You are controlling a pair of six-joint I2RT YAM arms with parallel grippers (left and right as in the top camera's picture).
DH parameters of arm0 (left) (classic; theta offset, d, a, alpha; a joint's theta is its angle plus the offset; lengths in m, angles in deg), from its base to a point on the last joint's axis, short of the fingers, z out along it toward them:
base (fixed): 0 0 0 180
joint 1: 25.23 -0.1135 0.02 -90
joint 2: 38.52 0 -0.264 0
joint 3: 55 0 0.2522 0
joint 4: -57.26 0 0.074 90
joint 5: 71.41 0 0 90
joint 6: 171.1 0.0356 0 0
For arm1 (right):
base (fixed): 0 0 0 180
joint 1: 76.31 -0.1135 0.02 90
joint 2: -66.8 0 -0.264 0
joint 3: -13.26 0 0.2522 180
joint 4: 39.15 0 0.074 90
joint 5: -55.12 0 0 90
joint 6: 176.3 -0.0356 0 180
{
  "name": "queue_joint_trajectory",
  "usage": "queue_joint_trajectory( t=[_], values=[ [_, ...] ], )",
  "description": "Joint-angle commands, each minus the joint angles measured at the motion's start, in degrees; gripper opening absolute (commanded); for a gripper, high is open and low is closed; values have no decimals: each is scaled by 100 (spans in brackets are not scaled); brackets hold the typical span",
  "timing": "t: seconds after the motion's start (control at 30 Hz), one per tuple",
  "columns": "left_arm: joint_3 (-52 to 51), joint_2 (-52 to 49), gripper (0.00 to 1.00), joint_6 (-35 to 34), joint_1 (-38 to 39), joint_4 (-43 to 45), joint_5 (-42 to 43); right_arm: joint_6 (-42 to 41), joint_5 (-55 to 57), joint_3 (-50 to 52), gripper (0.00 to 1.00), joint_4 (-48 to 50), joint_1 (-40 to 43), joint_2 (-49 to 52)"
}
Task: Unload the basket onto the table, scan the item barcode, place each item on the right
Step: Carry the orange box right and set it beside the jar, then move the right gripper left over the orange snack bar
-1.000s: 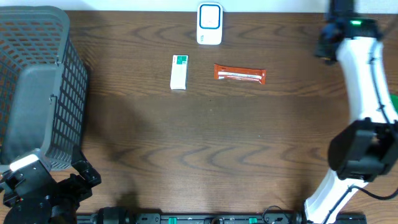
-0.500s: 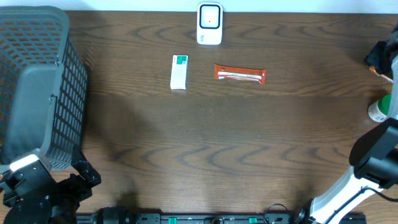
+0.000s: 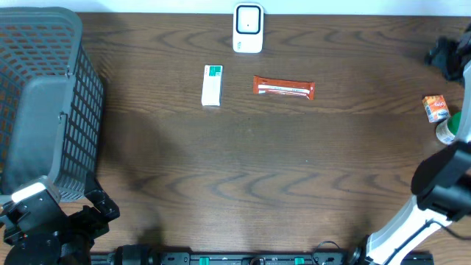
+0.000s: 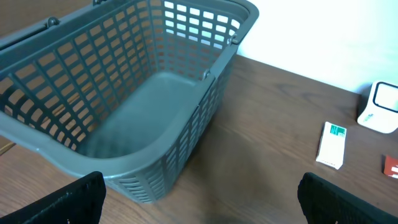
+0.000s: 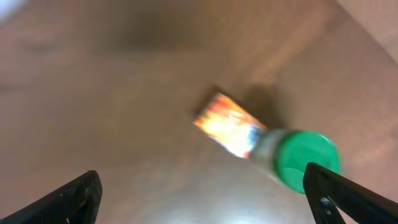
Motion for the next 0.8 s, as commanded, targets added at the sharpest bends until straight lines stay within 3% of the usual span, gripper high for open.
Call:
queue_joint_trajectory(
  t=[0.0,0.13,0.37,0.53,0.77],
  values=[
    [-24,-13,100,-46,-20,0,31,310,-1526,-317,99,205,-586,-739],
    [-24,-13,100,-46,-20,0,31,990,-1910,-315,99,291,-1427,-503],
    [-24,-13,100,-46,-20,0,31,3847,-1672,-315,99,-15,-3016,444],
    [-24,-13,100,-46,-20,0,33,4247,-1187,-315,99,293,-3523,953],
    [-24,-13,100,-46,-20,0,33,4249,-1517,-315,99,509,-3510,1683]
  ],
)
